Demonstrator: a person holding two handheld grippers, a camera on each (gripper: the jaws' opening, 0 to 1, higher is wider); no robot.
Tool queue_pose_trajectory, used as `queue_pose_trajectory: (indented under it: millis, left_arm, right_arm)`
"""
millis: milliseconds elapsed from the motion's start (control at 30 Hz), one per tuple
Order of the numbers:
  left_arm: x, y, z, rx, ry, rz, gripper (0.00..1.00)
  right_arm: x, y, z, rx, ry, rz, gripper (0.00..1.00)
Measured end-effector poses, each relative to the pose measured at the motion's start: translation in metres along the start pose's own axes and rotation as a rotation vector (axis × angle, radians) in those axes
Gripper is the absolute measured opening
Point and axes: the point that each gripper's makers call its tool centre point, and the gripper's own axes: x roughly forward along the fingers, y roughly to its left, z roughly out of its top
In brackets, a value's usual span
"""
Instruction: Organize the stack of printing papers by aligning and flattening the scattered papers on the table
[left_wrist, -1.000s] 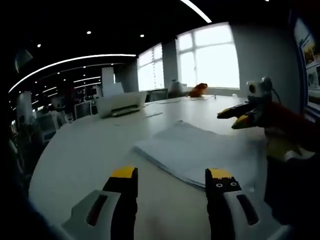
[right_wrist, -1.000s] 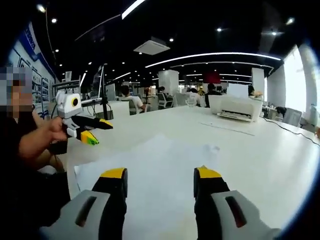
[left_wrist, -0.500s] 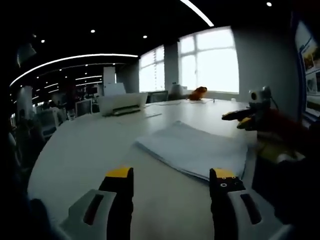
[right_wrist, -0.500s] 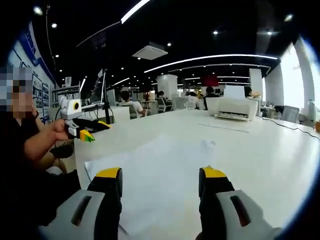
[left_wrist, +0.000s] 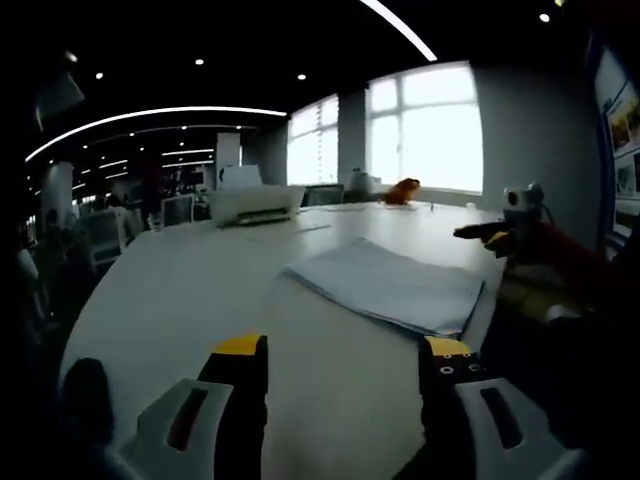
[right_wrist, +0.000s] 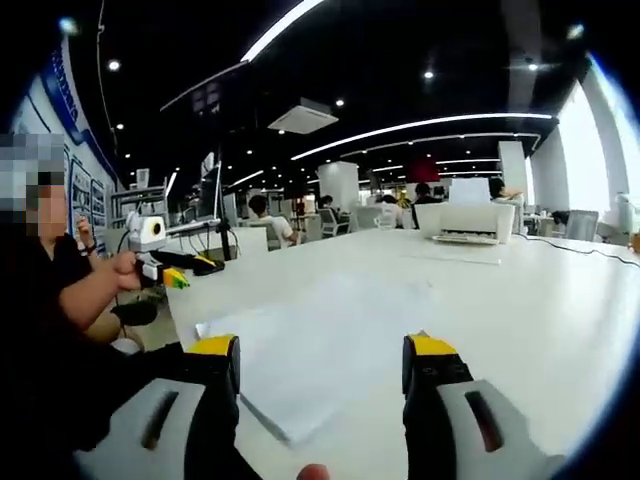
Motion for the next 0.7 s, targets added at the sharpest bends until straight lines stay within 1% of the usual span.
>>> queue_pose_trajectory:
  millis: [133,200,367,433,533,633,700]
  left_arm:
    - [-0.009,-0.002,-0.004,-0.002,0.001,0.004,0.64]
    - [-0.015,-0.005,-0.007,-0.01,0.0,-0.004,0.64]
    - [-0.027,-0.009,-0.007,-0.011,-0.004,-0.006,0.65]
    - [-0.035,-0.009,-0.006,-0.007,-0.007,-0.001,0.65]
    - [-0.045,-0.01,-0.001,-0.03,-0.034,-0.004,0.65]
    - [-0.054,-0.013,0.003,-0.06,-0.059,-0.02,0.65]
    - [-0.059,-0.011,0.004,-0.058,-0.061,-0.022,0.65]
  right_arm:
    - [-0.009,0.001,-0.003,-0.006,0.004,-0.012,0.61]
    - [-0.014,0.001,-0.006,0.003,0.003,-0.016,0.6]
    - [-0.023,0.002,-0.011,0.002,0.014,-0.029,0.59]
    - [-0.028,0.004,-0.01,-0.001,0.015,-0.029,0.58]
    - [-0.033,0.008,-0.009,-0.01,0.017,-0.034,0.58]
    - [-0.037,0.009,-0.009,-0.024,0.032,-0.044,0.57]
    - [-0.038,0.009,-0.01,-0.024,0.044,-0.046,0.57]
